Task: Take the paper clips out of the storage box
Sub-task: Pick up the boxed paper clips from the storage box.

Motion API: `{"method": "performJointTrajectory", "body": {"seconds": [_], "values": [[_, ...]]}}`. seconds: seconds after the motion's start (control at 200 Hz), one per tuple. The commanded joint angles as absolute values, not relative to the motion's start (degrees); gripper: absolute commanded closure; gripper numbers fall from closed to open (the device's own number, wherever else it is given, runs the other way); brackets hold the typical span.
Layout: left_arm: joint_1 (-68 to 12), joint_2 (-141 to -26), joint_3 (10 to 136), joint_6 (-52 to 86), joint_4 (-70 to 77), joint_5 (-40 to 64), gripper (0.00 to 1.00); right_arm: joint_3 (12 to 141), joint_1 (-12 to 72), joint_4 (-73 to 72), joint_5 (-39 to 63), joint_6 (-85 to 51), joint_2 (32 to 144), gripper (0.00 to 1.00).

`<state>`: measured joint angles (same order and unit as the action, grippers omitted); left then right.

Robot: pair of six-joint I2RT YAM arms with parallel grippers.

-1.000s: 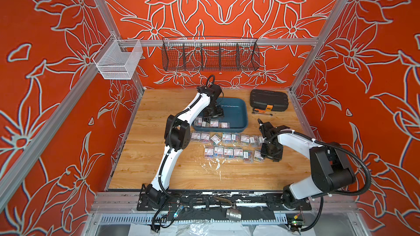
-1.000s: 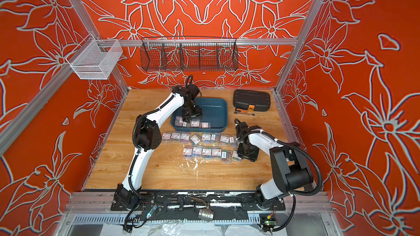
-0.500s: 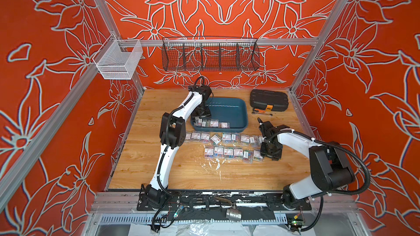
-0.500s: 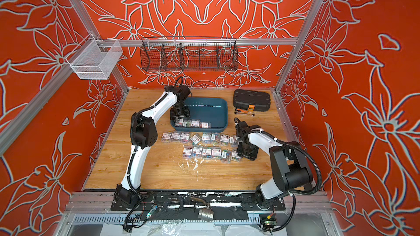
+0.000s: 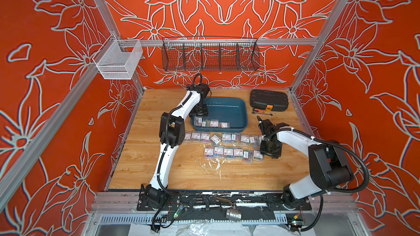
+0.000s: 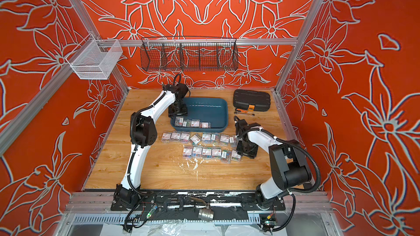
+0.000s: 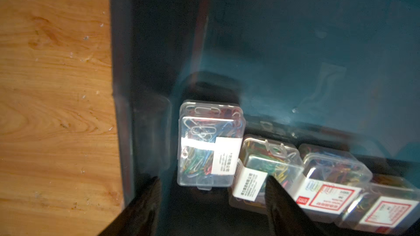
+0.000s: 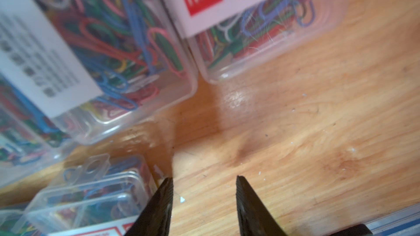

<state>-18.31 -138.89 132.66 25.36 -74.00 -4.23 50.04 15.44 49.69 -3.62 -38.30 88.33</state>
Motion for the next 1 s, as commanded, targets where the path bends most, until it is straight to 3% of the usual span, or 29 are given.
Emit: {"method": "performJointTrajectory", "body": {"seconds": [0.0, 0.25, 0.4, 0.59, 0.776, 0.996], "values": [[-17.9, -141.2, 133.1, 24.5, -74.8, -5.3, 0.29, 52.1, 15.4, 52.0, -5.1, -37.6, 89.1, 0.53], [-17.6, -143.0, 132.2, 25.2, -73.8, -4.9, 0.3, 53.3, 15.4, 52.4, -5.2, -36.6, 90.2, 0.53], [-17.4, -144.2, 132.0, 25.2, -73.4, -4.7, 0.42, 53.2, 15.4, 52.6, -5.6, -36.1, 89.6, 0.53], [-17.4, -144.7, 131.3, 25.7, -71.9, -4.4, 0.42, 53.0, 15.4, 52.9, -5.9, -35.7, 89.1, 0.53], [-17.2, -146.8, 133.2, 26.1, -72.5, -4.2, 0.36, 52.7, 15.4, 53.3, -6.0, -35.5, 88.4, 0.53], [-17.1, -146.8, 135.2, 26.1, -72.3, -2.5, 0.42, 52.6, 15.4, 54.2, -7.0, -35.9, 86.6, 0.53]]}}
